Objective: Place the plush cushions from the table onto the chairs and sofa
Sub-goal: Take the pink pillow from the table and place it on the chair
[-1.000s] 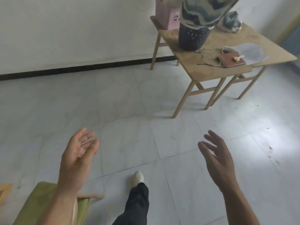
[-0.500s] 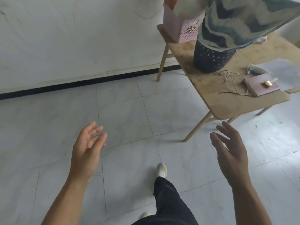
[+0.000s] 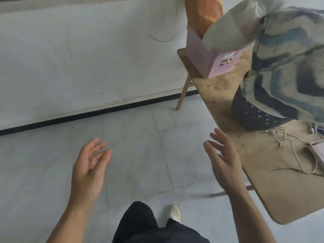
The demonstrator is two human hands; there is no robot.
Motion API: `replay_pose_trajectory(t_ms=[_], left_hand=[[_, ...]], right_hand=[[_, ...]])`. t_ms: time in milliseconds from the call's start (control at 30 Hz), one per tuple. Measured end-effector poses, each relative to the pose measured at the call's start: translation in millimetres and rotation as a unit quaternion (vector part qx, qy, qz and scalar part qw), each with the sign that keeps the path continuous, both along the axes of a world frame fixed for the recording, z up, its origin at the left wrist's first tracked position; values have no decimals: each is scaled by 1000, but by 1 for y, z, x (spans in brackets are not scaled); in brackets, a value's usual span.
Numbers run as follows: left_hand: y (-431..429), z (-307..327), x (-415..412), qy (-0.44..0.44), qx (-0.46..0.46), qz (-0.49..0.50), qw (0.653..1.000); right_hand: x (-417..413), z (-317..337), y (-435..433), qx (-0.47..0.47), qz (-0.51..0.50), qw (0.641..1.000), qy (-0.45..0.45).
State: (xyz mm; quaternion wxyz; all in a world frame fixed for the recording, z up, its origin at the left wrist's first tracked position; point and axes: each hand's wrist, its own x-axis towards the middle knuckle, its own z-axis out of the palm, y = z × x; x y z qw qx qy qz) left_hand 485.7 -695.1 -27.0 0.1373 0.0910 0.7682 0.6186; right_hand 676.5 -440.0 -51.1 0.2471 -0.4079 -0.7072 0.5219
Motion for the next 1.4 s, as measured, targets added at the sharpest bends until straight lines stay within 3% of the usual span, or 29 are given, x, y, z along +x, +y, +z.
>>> replay_pose_trajectory(t_ms=[300,600,1000,1200,1300,1400], left_hand=[[103,-42,-221,-55,-38,-28,997],[273,-3,-416,-45,-38,-171,984],[553,11,-496,49,-44,-412,909],[679,30,-532,55,-3,-418,907],[724,32,-533,72,0,-416,906],[768,21,-540,125,39,-452,883]], right_hand=[[-220,-30,94,35,-40,997,-60],[-339,-6,184,38,-196,979,-40],[-409,-16,357,39,-397,916,28],[-434,11,438,103,-451,887,12],[-440,20,451,118,-497,860,-12],[-450,19,458,135,-588,797,-39]])
